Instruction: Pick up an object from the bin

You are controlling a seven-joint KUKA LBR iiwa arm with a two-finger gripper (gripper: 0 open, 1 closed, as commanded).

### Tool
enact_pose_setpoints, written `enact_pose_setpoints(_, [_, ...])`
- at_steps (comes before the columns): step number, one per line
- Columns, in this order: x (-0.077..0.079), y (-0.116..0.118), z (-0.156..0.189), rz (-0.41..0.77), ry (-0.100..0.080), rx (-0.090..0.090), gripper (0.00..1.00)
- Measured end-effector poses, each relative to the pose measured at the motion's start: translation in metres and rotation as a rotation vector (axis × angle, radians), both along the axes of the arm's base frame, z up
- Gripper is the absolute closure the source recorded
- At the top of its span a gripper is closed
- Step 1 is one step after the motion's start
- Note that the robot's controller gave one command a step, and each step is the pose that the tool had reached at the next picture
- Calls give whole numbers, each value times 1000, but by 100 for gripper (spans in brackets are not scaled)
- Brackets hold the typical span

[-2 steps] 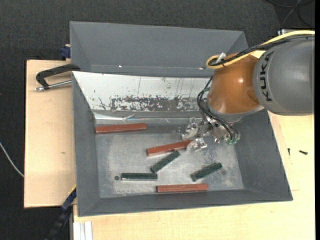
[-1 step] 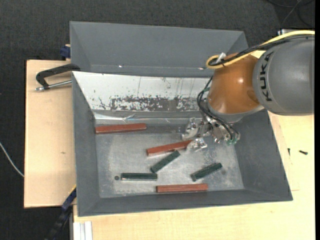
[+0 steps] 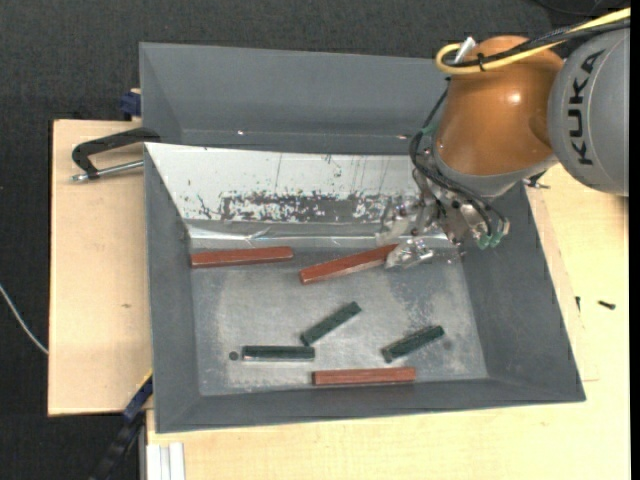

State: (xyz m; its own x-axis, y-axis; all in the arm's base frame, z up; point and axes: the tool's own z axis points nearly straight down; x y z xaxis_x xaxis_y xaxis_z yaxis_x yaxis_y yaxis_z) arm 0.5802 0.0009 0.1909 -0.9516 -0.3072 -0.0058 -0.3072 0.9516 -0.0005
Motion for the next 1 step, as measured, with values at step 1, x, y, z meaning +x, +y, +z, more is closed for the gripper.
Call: enact_pose_setpoints(1, [0, 0, 0, -1, 0, 0, 100])
